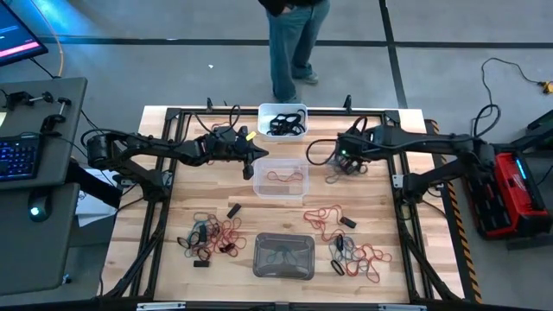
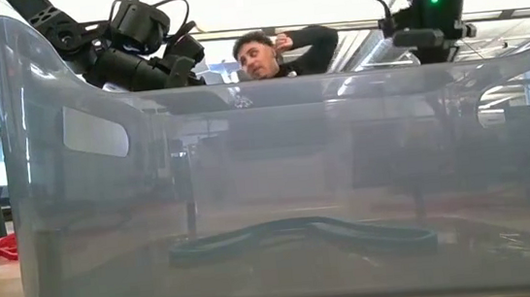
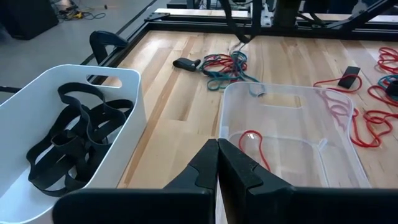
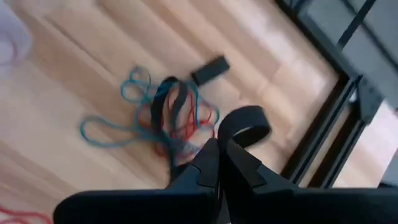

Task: Sort rubber bands into baskets
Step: Put the black rubber band into the white bin

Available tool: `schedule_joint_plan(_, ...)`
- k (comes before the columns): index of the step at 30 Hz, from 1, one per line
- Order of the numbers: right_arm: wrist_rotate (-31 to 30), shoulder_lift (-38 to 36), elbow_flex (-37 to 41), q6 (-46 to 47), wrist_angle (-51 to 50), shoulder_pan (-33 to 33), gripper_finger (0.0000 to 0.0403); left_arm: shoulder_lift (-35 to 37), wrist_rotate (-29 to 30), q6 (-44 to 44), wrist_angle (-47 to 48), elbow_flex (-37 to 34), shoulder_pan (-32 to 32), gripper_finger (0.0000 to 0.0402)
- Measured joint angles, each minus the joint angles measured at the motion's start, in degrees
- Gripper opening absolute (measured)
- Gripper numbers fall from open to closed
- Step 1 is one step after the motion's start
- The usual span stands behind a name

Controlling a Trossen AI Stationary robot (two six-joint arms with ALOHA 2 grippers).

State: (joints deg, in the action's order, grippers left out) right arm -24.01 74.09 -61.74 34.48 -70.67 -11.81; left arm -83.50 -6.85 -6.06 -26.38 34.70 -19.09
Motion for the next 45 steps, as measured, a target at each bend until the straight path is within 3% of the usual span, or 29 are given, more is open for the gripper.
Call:
schedule_joint_plan(4,4.5,1.7,2.0,0.1,0.0,-1.8,0.0000,0.0,0.0,0.1,0.0,0.0,0.0,0.0000)
schedule_joint_plan(9,4.4,4.8,3.9,-0.8,1.9,-2.6,0.0000,0.0,0.3,0.1,0.0,0.0,0.0,0.0000)
schedule_joint_plan(20,-18.5,4.7,4.9,-5.0,20.1,2.7,0.0000,0.0,1.8,0.1,0.2,0.0,0.0,0.0000)
schedule_joint_plan(28,-32.3,4.7,4.9,-2.5,24.6,8.6,0.0000,0.0,2.3,0.1,1.3,0.0,0.0,0.0000)
schedule_joint_plan(33,-37.1,4.6,5.8,0.0,27.3,11.7,0.0000,0.0,2.3,0.1,1.3,0.0,0.0,0.0000)
schedule_joint_plan(45,-32.1,2.4,17.6,-8.6,49.0,11.0,0.0000,0.0,2.5,0.0,1.2,0.0,0.0,0.0000)
